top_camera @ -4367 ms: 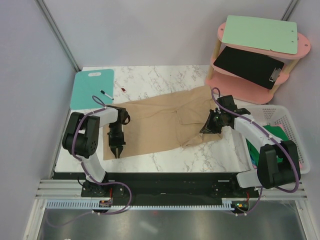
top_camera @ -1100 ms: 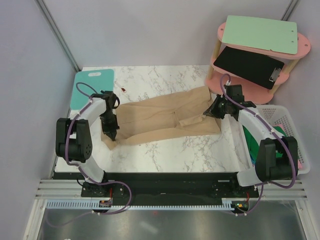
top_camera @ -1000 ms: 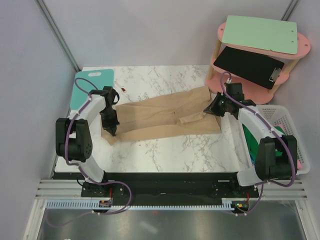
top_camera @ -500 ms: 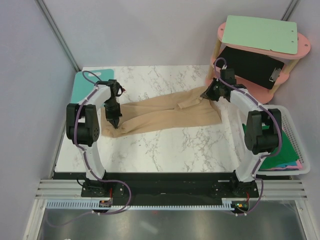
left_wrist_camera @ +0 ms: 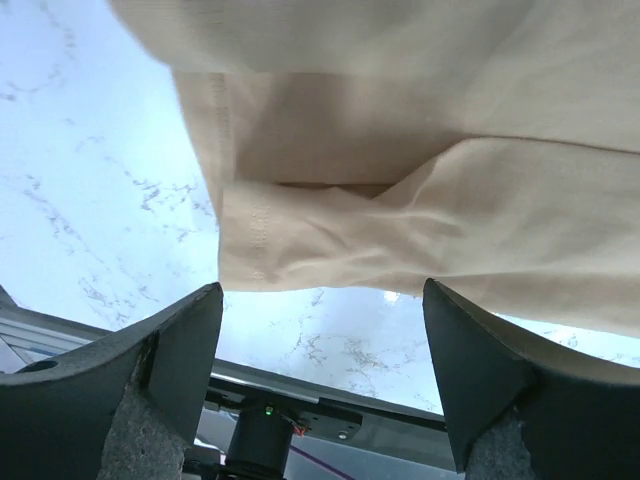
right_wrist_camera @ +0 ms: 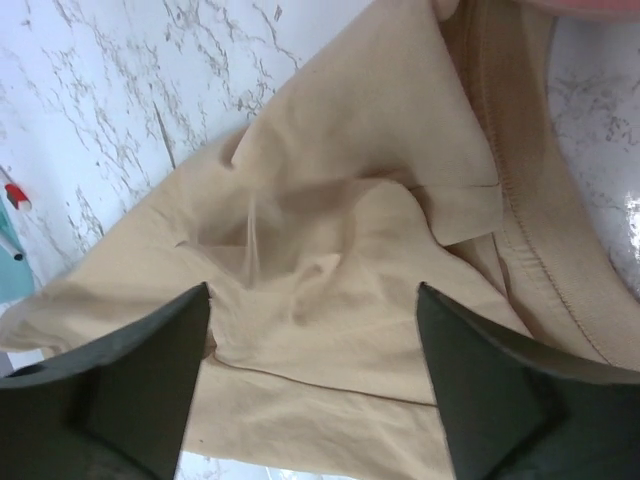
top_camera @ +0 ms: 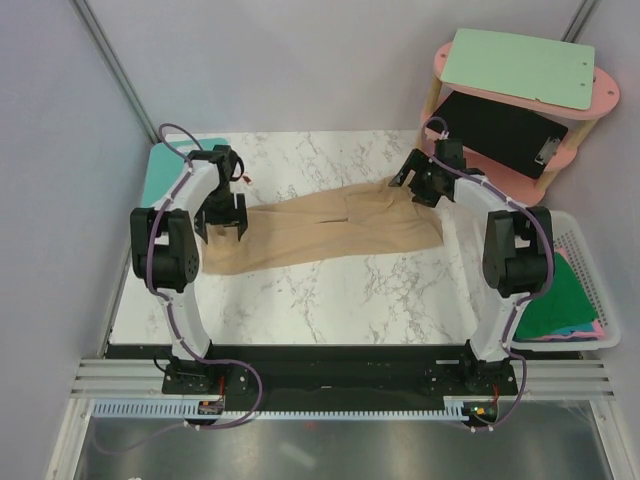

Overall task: Fold and stack the t-shirts
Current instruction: Fold the other side of the tshirt into a rectangle, then rotate the tshirt 90 degrees

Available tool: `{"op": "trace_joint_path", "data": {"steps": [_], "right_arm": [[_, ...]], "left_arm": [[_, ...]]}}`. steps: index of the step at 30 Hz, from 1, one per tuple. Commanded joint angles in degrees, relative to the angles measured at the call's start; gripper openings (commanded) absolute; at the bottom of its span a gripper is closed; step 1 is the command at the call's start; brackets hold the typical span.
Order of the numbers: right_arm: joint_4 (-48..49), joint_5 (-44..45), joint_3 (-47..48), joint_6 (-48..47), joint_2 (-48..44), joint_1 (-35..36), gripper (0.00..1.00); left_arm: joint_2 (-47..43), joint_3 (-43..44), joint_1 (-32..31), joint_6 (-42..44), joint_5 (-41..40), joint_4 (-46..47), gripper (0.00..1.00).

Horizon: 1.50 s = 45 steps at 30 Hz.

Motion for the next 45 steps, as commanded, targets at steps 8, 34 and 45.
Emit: {"op": "trace_joint_path", "data": {"steps": [8, 34, 45], "right_arm": [[7.9, 1.1, -3.9, -3.4, -11.0, 1.4, 0.98], [-8.8, 21.8, -6.6, -11.4, -5.1, 11.8, 0.00], [-15.1, 37.5, 6.2, -15.3, 7.0, 15.6, 0.00]], "left_arm": [[-12.7, -7.2, 0.2, -0.8, -0.7, 5.8, 0.87], [6.3, 3.5, -2.5, -0.6, -4.4, 5.9, 0.02], [10.0, 2.8, -6.3, -0.1, -8.8, -3.6, 0.02]]}}
